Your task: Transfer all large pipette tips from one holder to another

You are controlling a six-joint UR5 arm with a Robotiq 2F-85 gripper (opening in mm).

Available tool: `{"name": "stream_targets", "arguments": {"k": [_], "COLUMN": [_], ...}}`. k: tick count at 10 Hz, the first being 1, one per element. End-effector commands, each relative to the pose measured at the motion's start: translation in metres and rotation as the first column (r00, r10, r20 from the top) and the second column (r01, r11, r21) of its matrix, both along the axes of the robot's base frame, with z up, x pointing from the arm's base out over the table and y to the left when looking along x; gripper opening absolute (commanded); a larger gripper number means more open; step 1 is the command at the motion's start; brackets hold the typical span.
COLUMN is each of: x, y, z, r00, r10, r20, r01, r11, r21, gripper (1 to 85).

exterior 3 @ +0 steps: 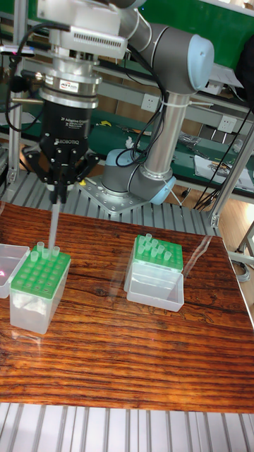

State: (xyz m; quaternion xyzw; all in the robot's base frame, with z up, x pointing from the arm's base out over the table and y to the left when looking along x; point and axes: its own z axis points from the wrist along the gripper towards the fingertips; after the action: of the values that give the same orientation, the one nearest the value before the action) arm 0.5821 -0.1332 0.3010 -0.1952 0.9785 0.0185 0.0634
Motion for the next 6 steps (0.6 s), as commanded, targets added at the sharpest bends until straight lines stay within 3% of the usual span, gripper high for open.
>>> {"name": "stream_targets", "arguments": {"k": [1,4,6], "x": [-0.005,-0.007,0.023], "y": [0.001,-0.001,-0.011], "z": [0.002,0.002,0.003], "r00": [0.992,0.993,0.996], "r10": [-0.125,-0.108,-0.084], "r20": [-0.025,-0.039,-0.022], "r01": [0.125,0.108,0.084], "r11": [0.992,0.994,0.996], "r21": [0.008,0.003,0.012], "gripper": [1.0,1.0,1.0]}}
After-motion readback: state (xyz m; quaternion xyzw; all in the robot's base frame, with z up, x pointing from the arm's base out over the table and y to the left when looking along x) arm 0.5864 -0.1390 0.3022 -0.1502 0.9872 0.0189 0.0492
